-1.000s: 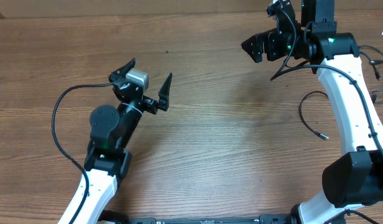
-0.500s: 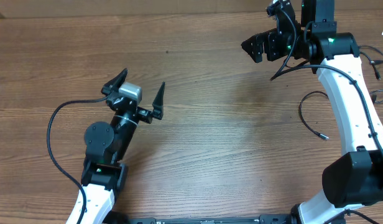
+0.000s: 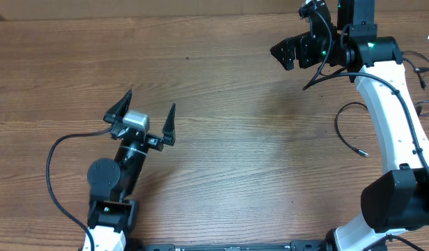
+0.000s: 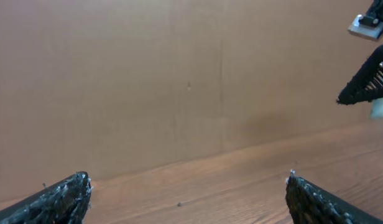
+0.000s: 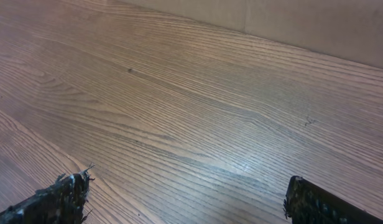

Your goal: Untangle cables

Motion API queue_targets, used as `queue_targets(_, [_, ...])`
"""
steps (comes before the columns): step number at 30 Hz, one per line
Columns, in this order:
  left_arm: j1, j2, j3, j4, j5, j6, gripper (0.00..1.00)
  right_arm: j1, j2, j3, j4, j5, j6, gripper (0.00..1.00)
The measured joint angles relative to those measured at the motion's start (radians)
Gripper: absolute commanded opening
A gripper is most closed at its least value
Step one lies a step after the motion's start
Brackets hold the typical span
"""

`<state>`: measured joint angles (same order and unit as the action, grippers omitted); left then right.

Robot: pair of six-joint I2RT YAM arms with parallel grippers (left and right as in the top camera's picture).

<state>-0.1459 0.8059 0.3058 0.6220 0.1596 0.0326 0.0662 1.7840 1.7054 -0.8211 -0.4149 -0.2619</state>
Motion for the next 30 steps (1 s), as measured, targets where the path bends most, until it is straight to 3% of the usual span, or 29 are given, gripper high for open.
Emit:
queue_targets(24, [0.104, -0.382, -0.274, 0.021, -0.001, -0.06, 1.0, 0.0, 0.0, 0.0, 0.0, 0.0, 0.0, 1.0])
queue_targets(30, [0.108, -0.458, -0.292, -0.051, -0.014, -0.064, 1.0, 0.0, 0.0, 0.0, 0.0, 0.0, 0.0, 1.0])
